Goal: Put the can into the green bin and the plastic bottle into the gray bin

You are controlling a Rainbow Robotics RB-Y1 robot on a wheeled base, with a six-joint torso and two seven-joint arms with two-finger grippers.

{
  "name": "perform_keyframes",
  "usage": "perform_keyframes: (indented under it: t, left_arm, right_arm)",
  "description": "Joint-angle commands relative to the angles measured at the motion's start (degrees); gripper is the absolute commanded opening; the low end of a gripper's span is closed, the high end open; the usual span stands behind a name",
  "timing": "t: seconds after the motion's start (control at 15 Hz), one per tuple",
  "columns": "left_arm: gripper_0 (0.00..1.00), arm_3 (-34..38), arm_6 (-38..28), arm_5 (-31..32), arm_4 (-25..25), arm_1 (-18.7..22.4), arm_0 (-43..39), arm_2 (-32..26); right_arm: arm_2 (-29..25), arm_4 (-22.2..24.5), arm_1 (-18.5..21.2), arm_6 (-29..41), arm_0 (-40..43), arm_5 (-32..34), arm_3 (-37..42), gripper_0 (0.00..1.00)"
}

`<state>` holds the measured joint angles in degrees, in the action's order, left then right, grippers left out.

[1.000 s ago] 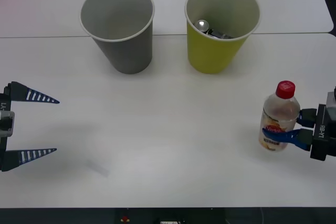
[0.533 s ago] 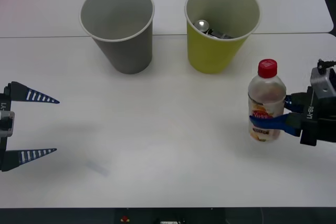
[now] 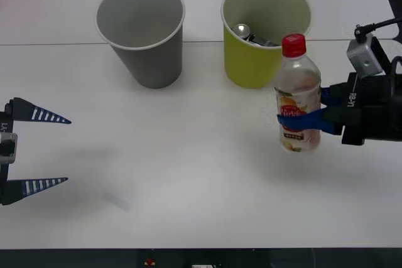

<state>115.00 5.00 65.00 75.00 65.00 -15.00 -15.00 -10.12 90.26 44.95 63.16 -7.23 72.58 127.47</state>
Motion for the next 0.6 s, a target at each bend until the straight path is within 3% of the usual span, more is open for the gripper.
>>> perform_keyframes:
  t: [0.07,0.33,0.6]
  left_arm:
    - [1.00,0.0,0.0,0.0,0.0,0.0,0.0,0.0]
    - [1.00,0.0,0.0,0.0,0.0,0.0,0.0,0.0]
    - [1.00,0.0,0.0,0.0,0.0,0.0,0.0,0.0]
  right_arm:
    - [4.6,4.6,0.8,6.0,-7.4,-0.1,0.1,0.00]
    - [12.5,12.8,0.9,14.4,-19.5,-0.1,0.1,0.00]
    - [17.9,14.2,-0.6,14.4,-29.2,-0.1,-5.8,0.00]
